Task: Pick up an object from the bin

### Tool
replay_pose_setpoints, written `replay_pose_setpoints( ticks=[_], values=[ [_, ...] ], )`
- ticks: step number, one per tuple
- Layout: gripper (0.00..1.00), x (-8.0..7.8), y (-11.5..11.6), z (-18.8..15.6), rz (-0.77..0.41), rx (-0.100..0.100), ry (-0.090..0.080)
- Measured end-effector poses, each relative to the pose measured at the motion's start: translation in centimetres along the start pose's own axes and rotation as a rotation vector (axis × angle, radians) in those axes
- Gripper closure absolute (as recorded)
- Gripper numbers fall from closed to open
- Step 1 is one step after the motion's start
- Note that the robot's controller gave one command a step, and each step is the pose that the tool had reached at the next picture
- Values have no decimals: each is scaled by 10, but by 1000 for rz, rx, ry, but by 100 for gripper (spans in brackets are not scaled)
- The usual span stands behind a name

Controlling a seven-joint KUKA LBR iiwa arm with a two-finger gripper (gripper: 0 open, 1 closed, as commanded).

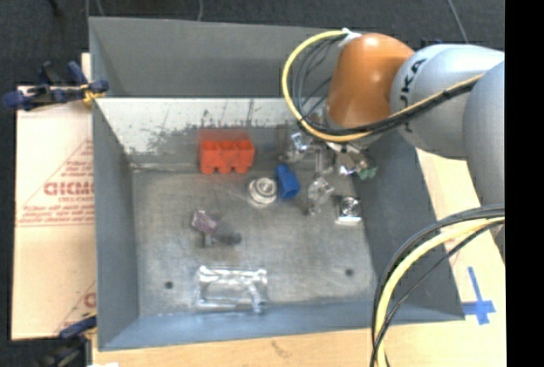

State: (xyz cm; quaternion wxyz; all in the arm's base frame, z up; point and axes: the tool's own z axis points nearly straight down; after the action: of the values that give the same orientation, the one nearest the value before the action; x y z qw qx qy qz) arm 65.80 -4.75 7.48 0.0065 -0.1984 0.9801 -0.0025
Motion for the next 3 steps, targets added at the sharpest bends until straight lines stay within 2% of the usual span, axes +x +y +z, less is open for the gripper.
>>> replay_pose_setpoints(
  ticks=[1, 2, 3],
  values=[
    [0, -10, 34, -1, -12, -2, 1],
    [100, -11, 33, -3, -10, -1, -4],
    [0, -10, 34, 0, -10, -3, 1]
  ],
)
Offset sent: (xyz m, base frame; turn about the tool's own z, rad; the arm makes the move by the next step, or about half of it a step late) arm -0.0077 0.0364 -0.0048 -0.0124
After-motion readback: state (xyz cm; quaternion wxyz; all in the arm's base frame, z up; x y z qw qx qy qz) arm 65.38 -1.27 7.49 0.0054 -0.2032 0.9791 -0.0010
